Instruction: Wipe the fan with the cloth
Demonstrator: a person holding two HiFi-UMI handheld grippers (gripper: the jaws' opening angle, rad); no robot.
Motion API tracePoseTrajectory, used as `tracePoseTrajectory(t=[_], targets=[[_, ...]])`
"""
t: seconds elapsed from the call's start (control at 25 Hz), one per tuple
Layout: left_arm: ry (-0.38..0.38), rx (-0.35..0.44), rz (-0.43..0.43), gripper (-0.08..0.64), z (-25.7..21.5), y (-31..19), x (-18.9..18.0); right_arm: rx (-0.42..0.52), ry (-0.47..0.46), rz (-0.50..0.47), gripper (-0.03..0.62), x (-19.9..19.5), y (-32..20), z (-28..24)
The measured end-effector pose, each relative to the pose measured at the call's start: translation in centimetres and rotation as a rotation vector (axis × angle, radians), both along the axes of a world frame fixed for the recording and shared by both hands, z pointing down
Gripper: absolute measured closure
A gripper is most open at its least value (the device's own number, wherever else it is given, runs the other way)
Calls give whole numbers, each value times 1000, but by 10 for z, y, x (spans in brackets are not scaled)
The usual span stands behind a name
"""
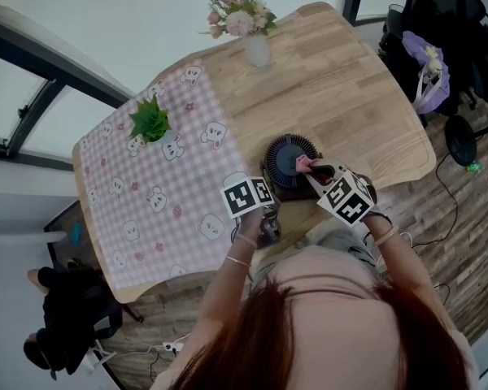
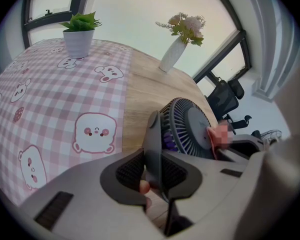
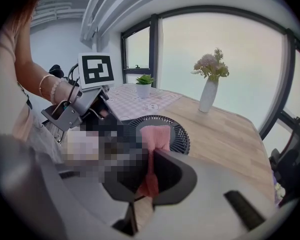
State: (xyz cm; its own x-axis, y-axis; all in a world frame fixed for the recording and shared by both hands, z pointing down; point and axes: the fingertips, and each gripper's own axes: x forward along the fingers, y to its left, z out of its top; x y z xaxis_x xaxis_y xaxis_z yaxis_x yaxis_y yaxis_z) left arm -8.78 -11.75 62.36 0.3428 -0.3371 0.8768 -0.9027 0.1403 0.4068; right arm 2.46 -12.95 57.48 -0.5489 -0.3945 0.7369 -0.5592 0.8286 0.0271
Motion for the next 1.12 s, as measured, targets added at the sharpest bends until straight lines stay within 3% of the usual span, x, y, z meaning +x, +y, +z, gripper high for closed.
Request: tracePoseTrajectory(t=[1.12], targets=[[37,1,30,486,0,1,2,-54,20,-59,565,-19,22,0]])
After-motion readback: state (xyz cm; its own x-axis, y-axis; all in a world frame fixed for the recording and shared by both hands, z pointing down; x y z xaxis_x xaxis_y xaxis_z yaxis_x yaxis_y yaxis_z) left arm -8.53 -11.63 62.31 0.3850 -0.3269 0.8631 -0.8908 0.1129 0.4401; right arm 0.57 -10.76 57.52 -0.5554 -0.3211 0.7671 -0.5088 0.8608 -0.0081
